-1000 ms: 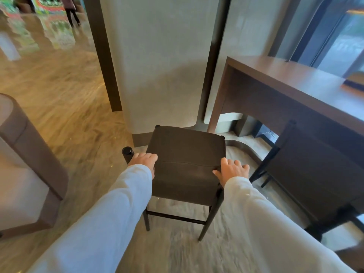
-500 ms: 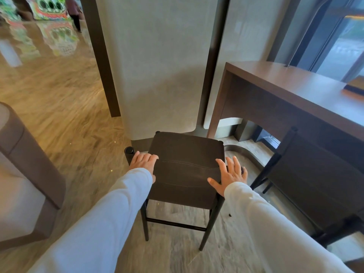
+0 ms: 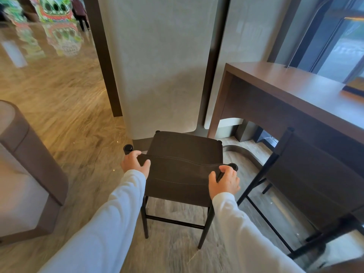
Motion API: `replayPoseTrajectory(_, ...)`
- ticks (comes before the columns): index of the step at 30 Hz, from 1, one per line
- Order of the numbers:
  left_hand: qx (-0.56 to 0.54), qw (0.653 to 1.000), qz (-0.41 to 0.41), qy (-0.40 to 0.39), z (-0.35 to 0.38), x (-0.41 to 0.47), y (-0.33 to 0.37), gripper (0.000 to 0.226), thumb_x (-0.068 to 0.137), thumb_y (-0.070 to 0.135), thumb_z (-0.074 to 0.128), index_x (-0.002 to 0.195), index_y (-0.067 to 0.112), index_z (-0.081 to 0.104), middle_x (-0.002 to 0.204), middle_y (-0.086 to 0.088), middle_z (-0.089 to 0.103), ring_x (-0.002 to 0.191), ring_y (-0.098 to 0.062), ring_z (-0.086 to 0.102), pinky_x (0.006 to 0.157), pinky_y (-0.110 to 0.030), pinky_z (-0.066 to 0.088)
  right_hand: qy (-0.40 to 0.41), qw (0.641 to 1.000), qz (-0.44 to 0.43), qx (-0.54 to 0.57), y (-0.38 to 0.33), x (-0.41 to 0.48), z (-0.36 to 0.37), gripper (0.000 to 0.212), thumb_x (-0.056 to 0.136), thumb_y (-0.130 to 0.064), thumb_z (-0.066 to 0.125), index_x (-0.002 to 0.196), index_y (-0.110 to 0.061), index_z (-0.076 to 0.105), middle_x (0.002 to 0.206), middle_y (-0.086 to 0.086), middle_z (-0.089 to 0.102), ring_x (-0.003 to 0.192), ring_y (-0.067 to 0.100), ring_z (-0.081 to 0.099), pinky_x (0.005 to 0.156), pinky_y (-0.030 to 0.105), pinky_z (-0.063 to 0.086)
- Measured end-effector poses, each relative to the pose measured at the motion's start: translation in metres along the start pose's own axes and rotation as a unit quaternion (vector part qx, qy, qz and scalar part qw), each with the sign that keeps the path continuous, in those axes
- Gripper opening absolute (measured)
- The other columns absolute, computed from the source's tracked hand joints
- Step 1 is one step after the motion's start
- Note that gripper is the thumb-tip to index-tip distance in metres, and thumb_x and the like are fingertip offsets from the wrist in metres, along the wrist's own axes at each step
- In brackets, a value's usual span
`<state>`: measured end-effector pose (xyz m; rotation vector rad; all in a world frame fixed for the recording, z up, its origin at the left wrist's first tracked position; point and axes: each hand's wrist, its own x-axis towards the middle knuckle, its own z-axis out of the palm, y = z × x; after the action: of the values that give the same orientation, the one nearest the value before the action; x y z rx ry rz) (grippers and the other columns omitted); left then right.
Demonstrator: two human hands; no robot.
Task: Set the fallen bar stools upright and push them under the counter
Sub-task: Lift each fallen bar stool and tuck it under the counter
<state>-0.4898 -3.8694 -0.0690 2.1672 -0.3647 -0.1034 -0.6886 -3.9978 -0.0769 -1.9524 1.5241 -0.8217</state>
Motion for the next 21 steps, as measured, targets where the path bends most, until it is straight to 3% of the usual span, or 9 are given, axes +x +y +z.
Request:
replayPoseTrajectory(2,-0.099,0.988,-0.121,-0.014,0.0,-0.004,0.001,0.045,0.085,0.016,0.063,0.125,0.007,0.046,0.128,-0.014,0.052,0.117,-0.033,0.05,0.1,-0.044,0.044,0.003,0.994,0.084,0.071,-0.004,-0.006,0.002,0.038,0.086,-0.025,0.062,0.119,-0.01,0.052,0.121,0.008,0.055,0.117,0.027,0.048,0.1,0.041,0.036)
replayPoseTrajectory(4,-0.211,0.95,-0.221,-0.065,0.001,-0.004,0.001,0.056,0.087,0.017,0.062,0.136,0.009,0.035,0.136,-0.016,0.046,0.118,-0.034,0.052,0.097,-0.045,0.048,-0.038,0.966,0.203,0.158,-0.009,-0.003,0.005,0.053,0.084,-0.032,0.065,0.126,-0.005,0.047,0.126,0.012,0.054,0.12,0.032,0.048,0.104,0.044,0.038)
replayPoseTrajectory(8,-0.328,0.859,-0.365,-0.144,0.0,0.008,0.008,0.067,0.084,0.034,0.067,0.139,0.018,0.031,0.14,-0.014,0.041,0.121,-0.034,0.051,0.093,-0.046,0.051,-0.132,0.844,0.398,0.334,-0.025,0.017,0.009,0.073,0.077,-0.048,0.069,0.132,-0.009,0.041,0.13,0.01,0.048,0.121,0.033,0.047,0.093,0.05,0.048)
replayPoseTrajectory(10,-0.365,0.819,-0.405,-0.177,0.0,0.017,0.012,0.071,0.08,0.042,0.069,0.137,0.021,0.033,0.139,-0.014,0.04,0.122,-0.036,0.048,0.091,-0.051,0.05,-0.159,0.803,0.434,0.377,-0.033,0.027,0.01,0.072,0.076,-0.049,0.071,0.133,-0.016,0.043,0.134,0.011,0.043,0.124,0.035,0.045,0.085,0.052,0.053)
replayPoseTrajectory(14,-0.419,0.756,-0.45,-0.225,0.008,0.034,0.017,0.062,0.078,0.047,0.068,0.126,0.02,0.039,0.136,-0.013,0.041,0.126,-0.041,0.043,0.09,-0.057,0.047,-0.163,0.745,0.477,0.436,-0.039,0.044,0.019,0.063,0.076,-0.043,0.073,0.129,-0.025,0.046,0.136,0.011,0.043,0.122,0.043,0.046,0.085,0.059,0.051)
replayPoseTrajectory(18,-0.418,0.76,-0.443,-0.226,0.016,0.053,0.018,0.05,0.085,0.037,0.062,0.127,0.018,0.043,0.133,-0.013,0.047,0.121,-0.041,0.046,0.087,-0.054,0.051,-0.139,0.741,0.498,0.428,-0.042,0.067,0.028,0.044,0.086,-0.035,0.064,0.125,-0.02,0.049,0.123,0.01,0.055,0.112,0.04,0.055,0.082,0.061,0.051)
replayPoseTrajectory(21,-0.349,0.806,-0.419,-0.229,0.023,0.066,0.018,0.046,0.087,0.031,0.061,0.127,0.016,0.043,0.129,-0.014,0.046,0.122,-0.04,0.045,0.09,-0.052,0.051,-0.106,0.738,0.535,0.396,-0.046,0.079,0.033,0.029,0.093,-0.024,0.055,0.121,-0.015,0.051,0.107,0.013,0.059,0.104,0.038,0.059,0.083,0.059,0.052)
